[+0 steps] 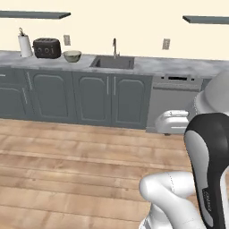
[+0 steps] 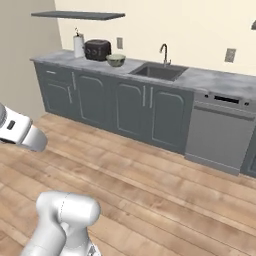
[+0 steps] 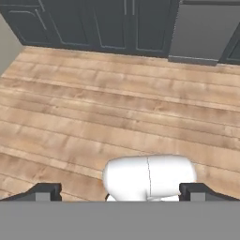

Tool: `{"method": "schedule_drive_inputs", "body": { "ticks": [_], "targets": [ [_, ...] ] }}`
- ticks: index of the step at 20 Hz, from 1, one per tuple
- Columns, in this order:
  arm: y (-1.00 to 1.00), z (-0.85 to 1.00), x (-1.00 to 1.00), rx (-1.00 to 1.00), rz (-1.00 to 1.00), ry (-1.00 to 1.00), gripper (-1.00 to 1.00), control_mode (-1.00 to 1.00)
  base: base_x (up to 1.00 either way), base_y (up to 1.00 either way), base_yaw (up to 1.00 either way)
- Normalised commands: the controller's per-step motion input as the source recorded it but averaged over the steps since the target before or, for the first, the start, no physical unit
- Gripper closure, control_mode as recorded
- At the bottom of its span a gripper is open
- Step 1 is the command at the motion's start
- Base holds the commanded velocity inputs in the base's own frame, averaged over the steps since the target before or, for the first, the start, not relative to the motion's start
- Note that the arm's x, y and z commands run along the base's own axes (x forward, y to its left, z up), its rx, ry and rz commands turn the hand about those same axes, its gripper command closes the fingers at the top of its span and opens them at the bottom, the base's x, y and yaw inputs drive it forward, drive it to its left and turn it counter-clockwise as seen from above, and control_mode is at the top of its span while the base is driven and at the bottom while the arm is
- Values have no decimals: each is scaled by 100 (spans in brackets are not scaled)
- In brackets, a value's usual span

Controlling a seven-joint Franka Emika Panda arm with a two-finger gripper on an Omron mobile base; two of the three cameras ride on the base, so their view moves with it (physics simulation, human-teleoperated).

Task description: Clear the mugs and bowl far away from the sink.

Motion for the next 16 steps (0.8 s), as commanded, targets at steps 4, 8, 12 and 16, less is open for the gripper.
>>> {"method": "schedule_drive_inputs", "body": {
  "ticks": [4, 8, 12, 16],
  "targets": [
    [0, 0, 0, 0, 0, 0, -100, 100, 100, 100, -26],
    [0, 0, 0, 0, 0, 0, -100, 100, 100, 100, -27],
    [0, 0, 0, 0, 0, 0, -100, 100, 100, 91, -32],
    [0, 0, 0, 0, 0, 0, -100, 100, 100, 93, -39]
  ]
}}
